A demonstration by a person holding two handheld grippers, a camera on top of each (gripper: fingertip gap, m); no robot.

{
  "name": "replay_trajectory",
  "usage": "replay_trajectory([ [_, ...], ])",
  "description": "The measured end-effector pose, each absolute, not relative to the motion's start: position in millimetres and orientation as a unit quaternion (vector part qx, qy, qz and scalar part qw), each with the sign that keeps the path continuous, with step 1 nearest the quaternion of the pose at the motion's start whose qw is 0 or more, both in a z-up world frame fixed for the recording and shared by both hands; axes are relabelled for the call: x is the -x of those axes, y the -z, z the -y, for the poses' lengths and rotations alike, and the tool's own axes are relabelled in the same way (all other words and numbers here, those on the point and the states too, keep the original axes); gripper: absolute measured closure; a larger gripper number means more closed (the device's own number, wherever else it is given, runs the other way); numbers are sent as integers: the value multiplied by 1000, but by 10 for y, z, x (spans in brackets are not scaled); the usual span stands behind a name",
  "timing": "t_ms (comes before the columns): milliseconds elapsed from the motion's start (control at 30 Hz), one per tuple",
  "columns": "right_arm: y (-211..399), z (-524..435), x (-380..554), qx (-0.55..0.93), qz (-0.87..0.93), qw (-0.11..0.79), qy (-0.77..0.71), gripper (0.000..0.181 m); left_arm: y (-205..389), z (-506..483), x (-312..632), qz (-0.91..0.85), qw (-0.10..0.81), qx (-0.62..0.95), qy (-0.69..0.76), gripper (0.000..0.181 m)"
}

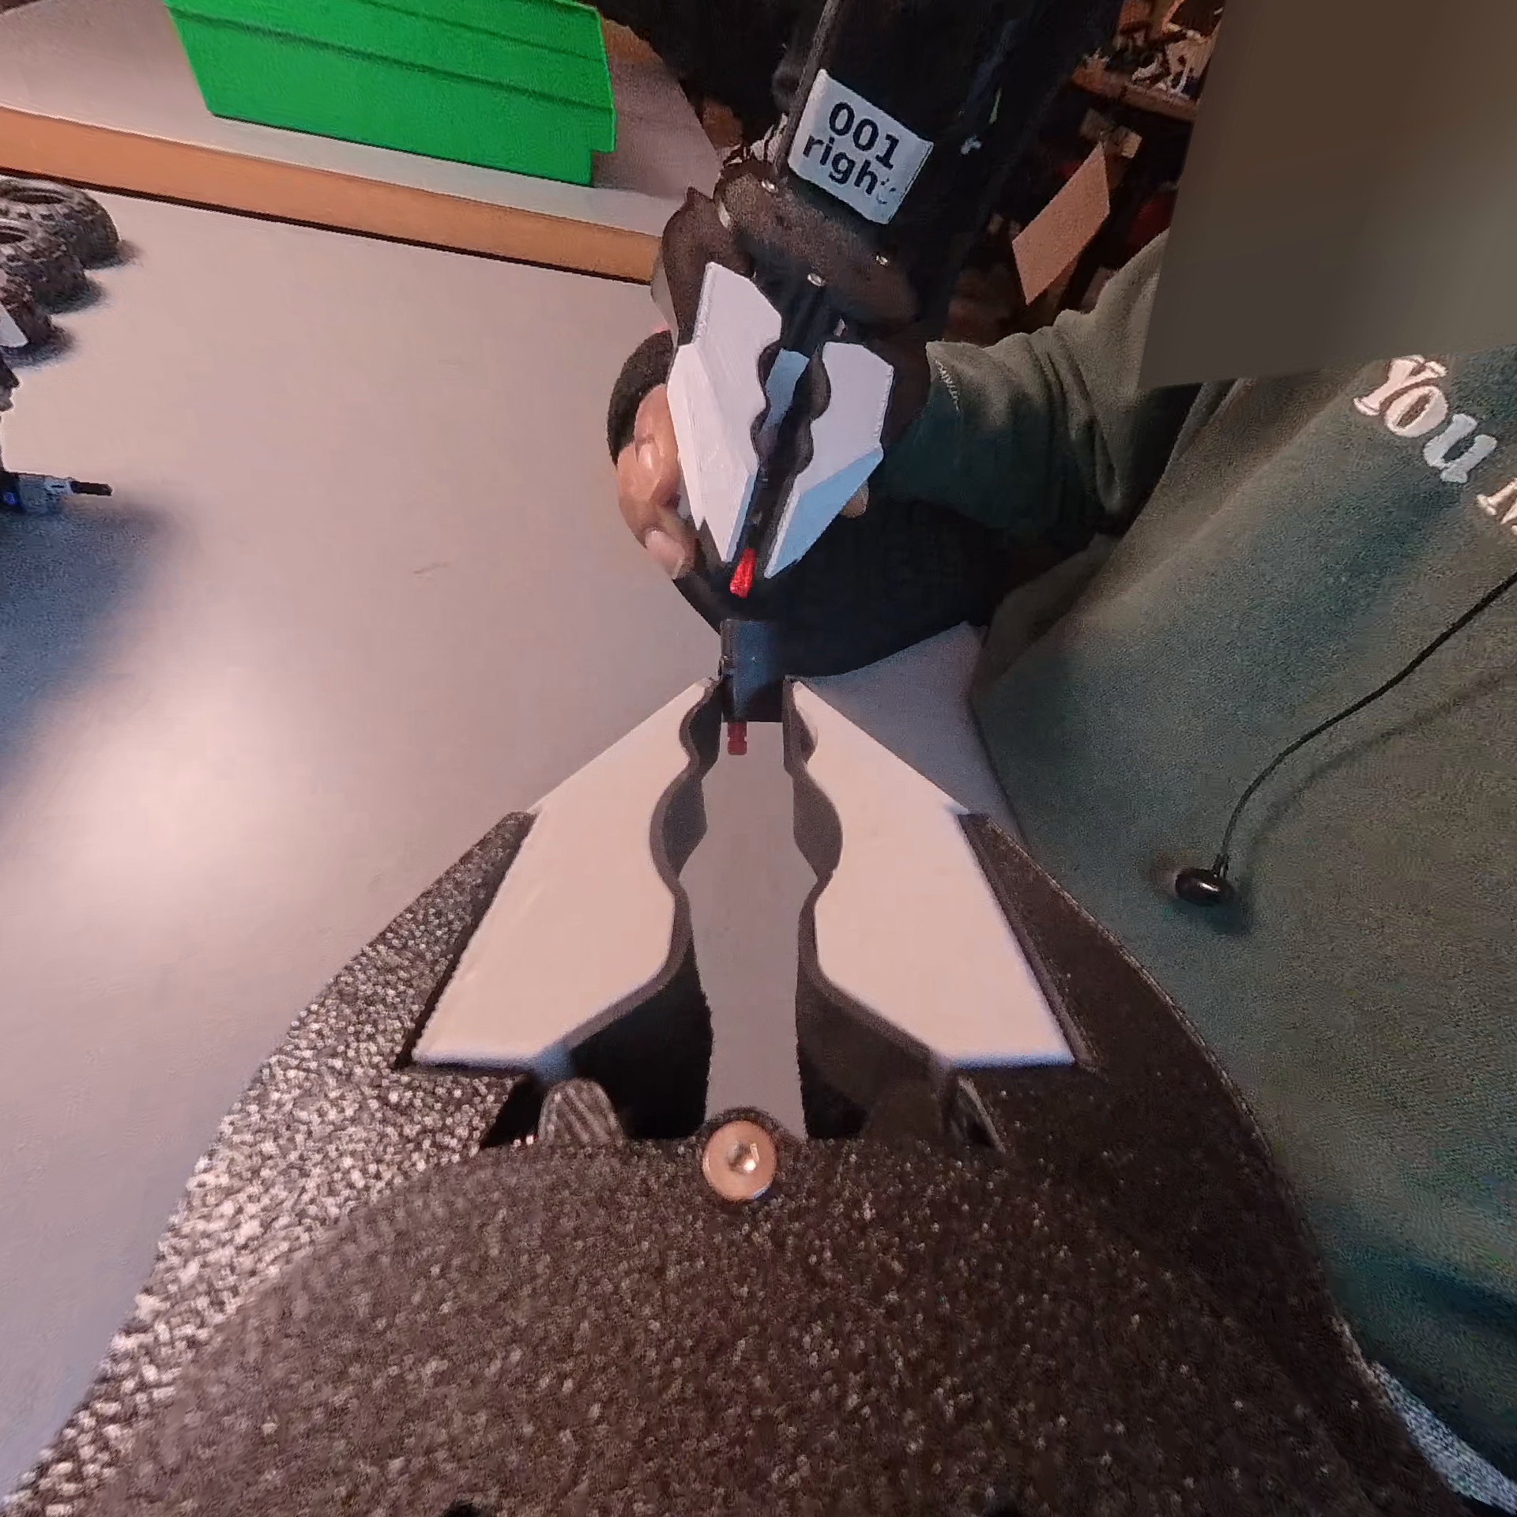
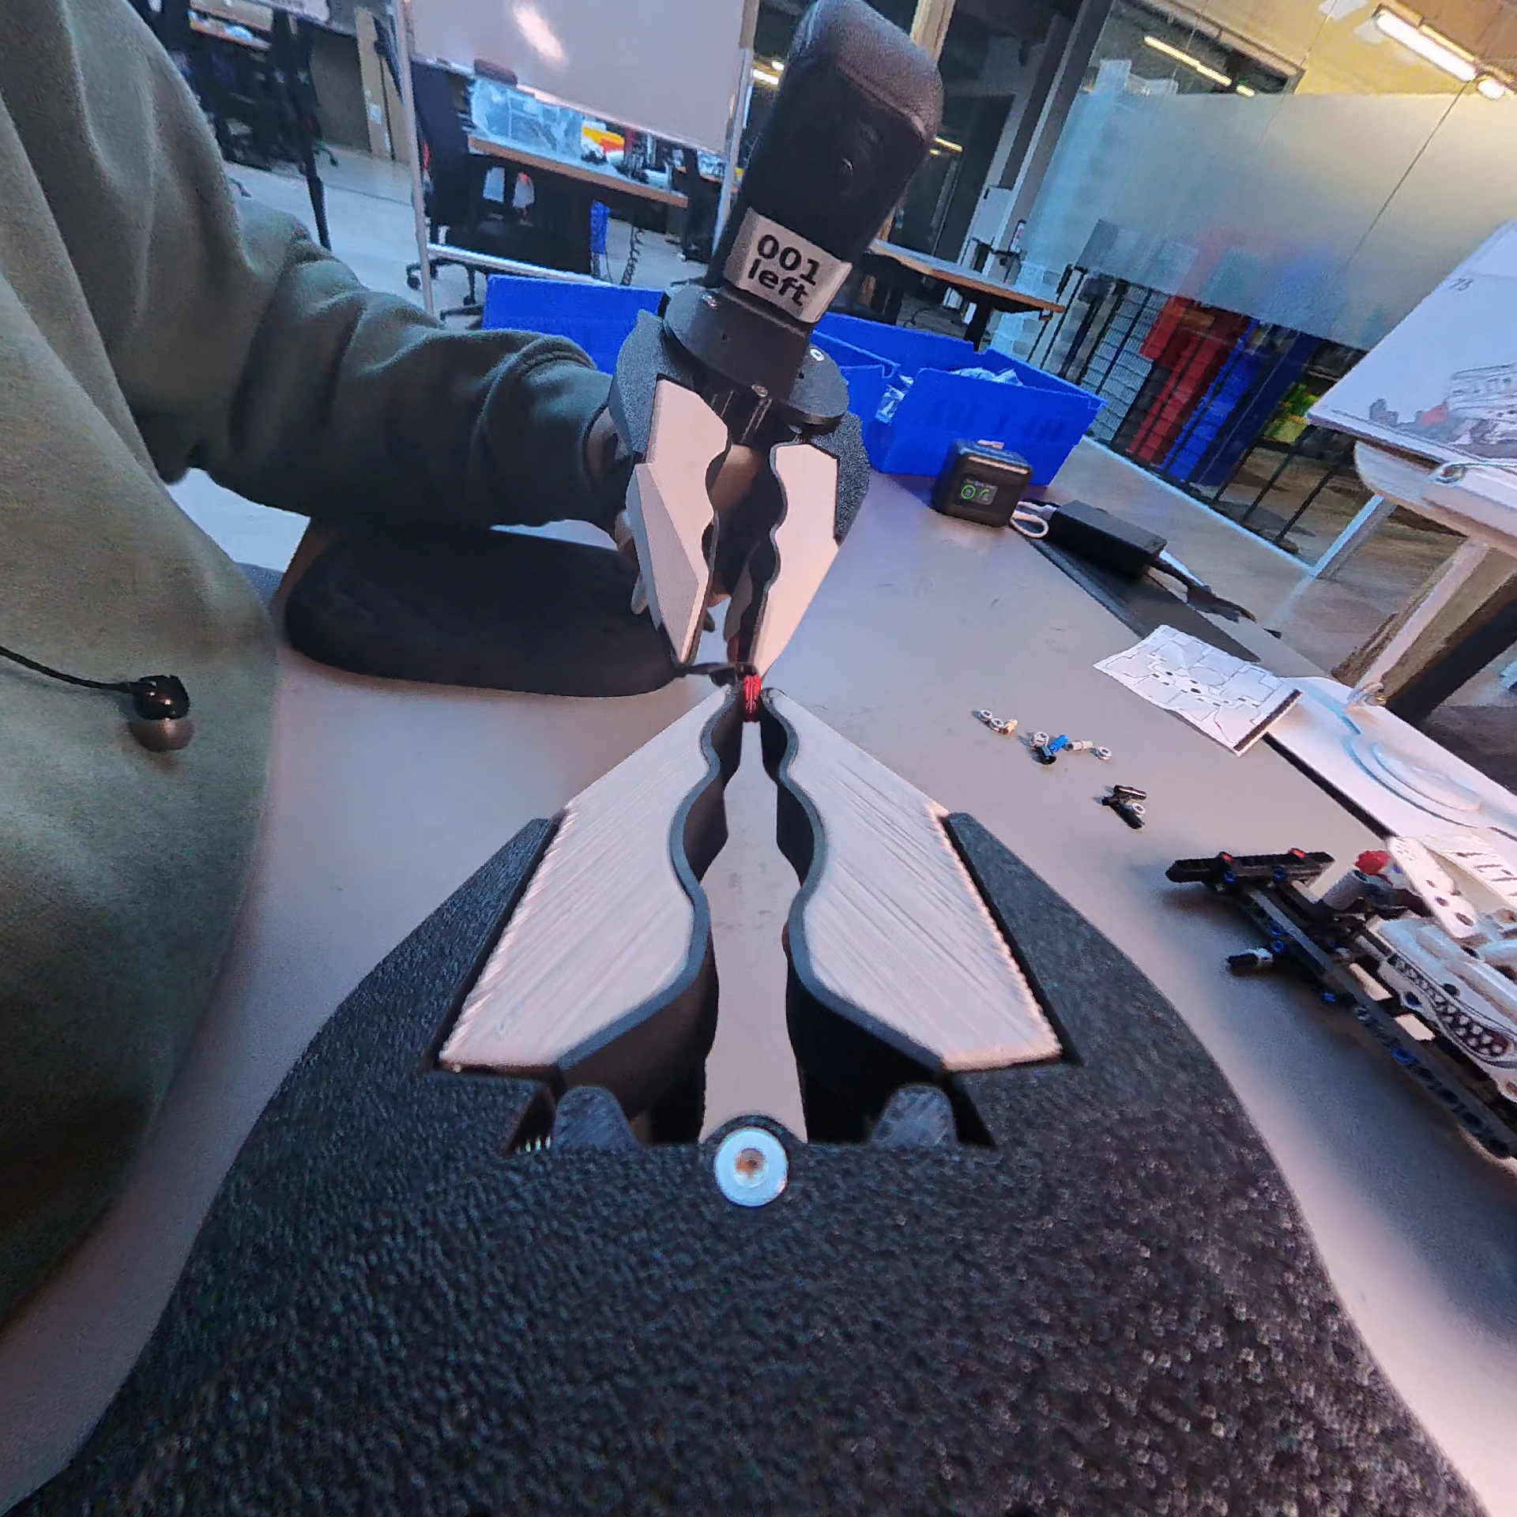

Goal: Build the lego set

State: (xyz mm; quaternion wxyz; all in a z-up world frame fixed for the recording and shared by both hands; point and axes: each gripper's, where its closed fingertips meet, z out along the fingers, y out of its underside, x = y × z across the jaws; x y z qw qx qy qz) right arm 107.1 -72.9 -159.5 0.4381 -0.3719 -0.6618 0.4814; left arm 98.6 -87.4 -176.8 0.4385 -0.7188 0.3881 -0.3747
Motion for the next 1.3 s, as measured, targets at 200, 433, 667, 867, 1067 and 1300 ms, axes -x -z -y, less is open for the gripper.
replay_trajectory([
  [200,1712,752,-1062,377,691,398,-471,179,1864,866,-1031,-413,425,723,355,169],
  [433,1844,755,-1063,373,734,350,-447,179,1959,879,-1016,-427,415,729,336,169],
  [667,1854,810,-1071,333,766,349,-424,179,1973,931,-1028,-430,407,723,355,170],
  [867,1809,909,-1078,258,807,389,-362,179,1925,1033,-1047,-424,370,711,422,170],
  [1067,1867,971,-1088,201,838,413,-296,179,1990,1099,-1073,-421,313,729,440,170],
  [1300,2020,1040,-1098,257,839,352,-325,179,2151,1175,-1099,-440,258,760,403,171],
])
